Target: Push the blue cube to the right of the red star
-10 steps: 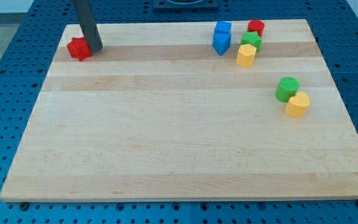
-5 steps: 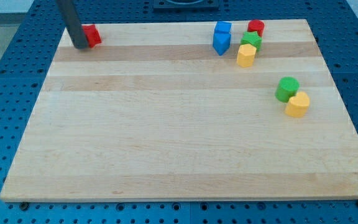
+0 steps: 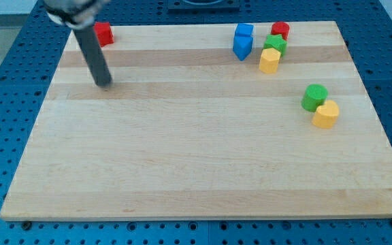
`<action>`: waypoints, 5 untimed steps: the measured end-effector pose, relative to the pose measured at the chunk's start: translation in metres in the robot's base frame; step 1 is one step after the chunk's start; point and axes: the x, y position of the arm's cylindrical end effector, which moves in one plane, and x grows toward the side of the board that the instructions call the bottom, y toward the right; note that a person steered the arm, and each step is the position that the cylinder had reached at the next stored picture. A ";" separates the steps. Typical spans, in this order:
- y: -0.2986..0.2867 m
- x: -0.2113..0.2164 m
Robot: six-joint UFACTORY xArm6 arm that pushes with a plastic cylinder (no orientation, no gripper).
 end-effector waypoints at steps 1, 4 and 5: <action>0.094 0.040; 0.373 -0.025; 0.374 -0.081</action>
